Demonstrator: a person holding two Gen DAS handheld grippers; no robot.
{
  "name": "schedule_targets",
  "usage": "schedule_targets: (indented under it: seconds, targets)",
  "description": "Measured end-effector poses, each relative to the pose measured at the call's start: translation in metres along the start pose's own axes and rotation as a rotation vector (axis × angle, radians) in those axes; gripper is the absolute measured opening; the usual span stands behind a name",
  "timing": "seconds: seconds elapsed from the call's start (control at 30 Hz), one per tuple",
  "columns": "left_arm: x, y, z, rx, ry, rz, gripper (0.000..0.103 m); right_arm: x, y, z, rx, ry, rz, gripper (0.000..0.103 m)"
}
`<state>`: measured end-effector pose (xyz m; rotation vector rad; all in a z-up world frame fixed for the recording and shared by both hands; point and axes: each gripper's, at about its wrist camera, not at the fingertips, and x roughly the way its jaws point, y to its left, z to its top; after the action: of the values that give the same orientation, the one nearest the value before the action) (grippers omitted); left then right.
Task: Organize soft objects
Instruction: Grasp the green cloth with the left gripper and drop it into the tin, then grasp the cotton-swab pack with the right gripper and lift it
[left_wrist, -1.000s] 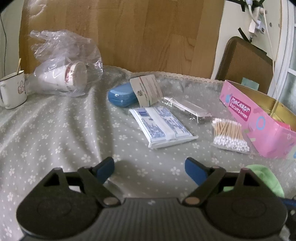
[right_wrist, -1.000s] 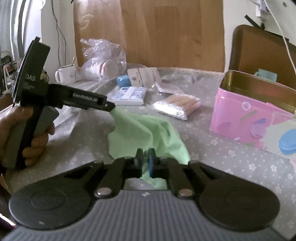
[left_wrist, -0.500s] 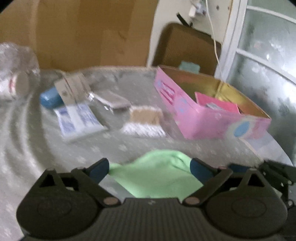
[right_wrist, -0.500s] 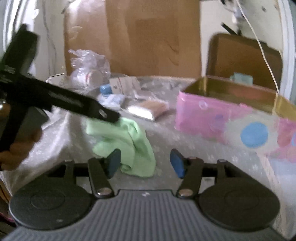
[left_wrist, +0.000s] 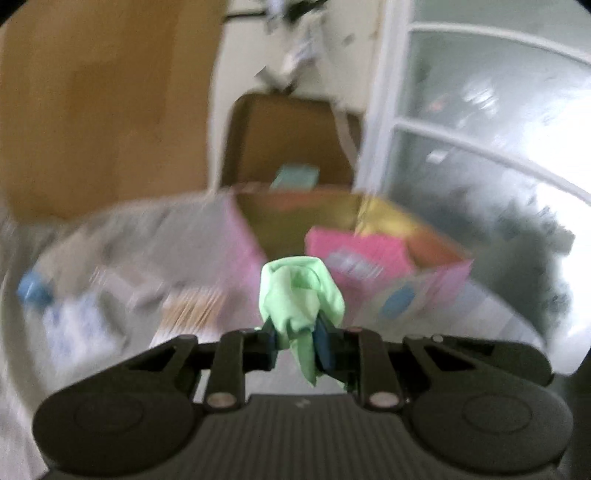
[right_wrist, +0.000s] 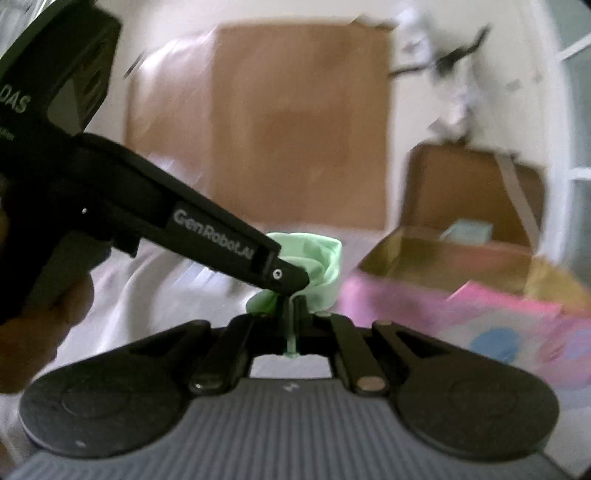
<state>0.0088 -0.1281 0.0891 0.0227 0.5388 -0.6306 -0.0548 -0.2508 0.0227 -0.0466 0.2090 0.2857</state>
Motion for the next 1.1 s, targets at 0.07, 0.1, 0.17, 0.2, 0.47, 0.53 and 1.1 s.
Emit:
schedule_targets:
  seconds: [0.07,0.1,0.17,0.2,0.47,0.53,1.1]
  targets:
    - [0.016,-0.012,0.019,0.029,-0.020,-0.034,0.020,-0.001,-0.014,0.007,0.000,-0.051,-0.077,0.007]
    - [0.028,-0.017,0.027,0.039,-0.022,-0.046,0.023,0.001,-0.023,0.010,0.002,-0.059,-0.110,0.007]
    - [0.055,-0.023,0.039,0.033,-0.011,-0.063,0.029,0.011,-0.042,0.012,0.019,-0.054,-0.171,0.007]
    - [0.069,-0.025,0.043,0.024,0.001,-0.059,0.038,0.017,-0.053,0.012,0.033,-0.042,-0.199,0.007]
    - [0.119,-0.023,0.047,-0.010,0.038,0.108,0.099,0.040,-0.103,0.000,0.172,0.022,-0.348,0.048]
    - [0.106,-0.019,0.044,-0.005,0.004,0.120,0.099,0.033,-0.100,-0.002,0.173,-0.006,-0.357,0.053]
    - [-0.006,0.140,-0.073,-0.338,0.062,0.497,0.094,0.078,0.026,0.006,-0.078,0.203,0.087,0.053]
